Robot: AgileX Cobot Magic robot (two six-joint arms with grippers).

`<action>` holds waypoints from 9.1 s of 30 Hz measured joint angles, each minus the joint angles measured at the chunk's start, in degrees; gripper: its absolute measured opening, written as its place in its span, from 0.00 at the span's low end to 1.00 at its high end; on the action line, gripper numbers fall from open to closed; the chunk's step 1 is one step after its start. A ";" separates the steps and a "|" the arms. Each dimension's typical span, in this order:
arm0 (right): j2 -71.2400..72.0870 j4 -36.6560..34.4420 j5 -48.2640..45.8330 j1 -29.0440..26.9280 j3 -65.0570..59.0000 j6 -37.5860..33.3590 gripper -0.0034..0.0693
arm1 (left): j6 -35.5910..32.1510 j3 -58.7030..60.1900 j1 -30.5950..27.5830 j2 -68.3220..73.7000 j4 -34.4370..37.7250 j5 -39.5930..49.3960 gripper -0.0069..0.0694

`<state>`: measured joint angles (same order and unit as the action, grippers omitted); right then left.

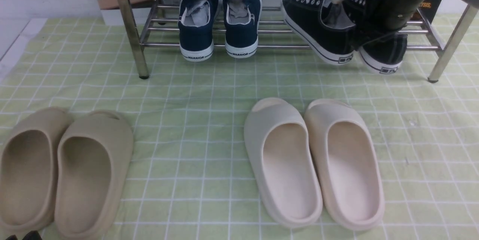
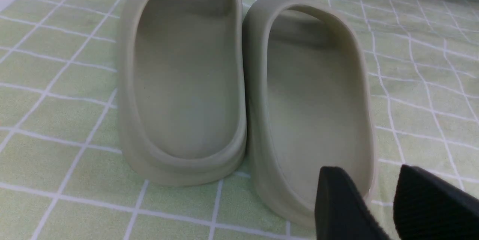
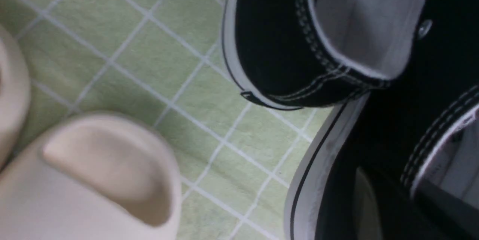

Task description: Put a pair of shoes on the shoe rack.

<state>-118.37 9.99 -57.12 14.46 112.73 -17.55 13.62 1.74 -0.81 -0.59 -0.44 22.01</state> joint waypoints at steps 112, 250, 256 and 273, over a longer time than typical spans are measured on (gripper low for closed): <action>106.23 -17.49 52.20 -12.51 -100.42 9.77 0.04 | -0.02 0.00 0.00 0.00 0.00 0.00 0.40; 118.94 -7.96 35.31 -16.38 -113.71 21.54 0.13 | -0.02 0.00 0.00 0.00 0.00 0.00 0.40; 118.94 -7.96 35.31 -16.38 -113.71 21.54 0.14 | -0.02 0.00 0.00 0.00 0.00 0.00 0.40; 118.94 -7.96 35.31 -16.38 -113.71 21.54 0.18 | -0.02 0.00 0.00 0.00 0.00 0.00 0.40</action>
<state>0.57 2.03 -21.81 -1.92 -0.99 4.00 13.60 1.74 -0.81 -0.59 -0.44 22.01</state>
